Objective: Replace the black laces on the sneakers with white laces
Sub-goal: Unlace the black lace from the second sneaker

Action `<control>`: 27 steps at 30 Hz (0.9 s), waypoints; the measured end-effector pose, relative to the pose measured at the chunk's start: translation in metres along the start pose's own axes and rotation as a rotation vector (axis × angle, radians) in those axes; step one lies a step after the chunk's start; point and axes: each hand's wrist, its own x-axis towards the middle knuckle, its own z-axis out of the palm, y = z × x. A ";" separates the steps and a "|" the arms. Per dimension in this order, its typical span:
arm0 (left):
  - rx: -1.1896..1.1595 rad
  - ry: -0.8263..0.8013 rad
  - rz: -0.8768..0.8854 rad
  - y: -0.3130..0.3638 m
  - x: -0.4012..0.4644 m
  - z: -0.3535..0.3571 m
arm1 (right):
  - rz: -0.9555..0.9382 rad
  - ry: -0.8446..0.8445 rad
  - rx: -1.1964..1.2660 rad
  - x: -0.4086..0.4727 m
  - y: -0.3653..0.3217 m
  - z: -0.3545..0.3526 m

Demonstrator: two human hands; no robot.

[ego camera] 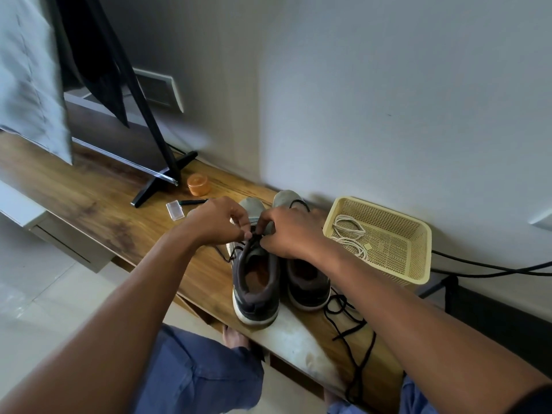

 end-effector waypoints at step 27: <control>-0.026 -0.120 0.129 0.004 -0.004 -0.001 | -0.011 -0.029 -0.005 0.003 0.003 -0.001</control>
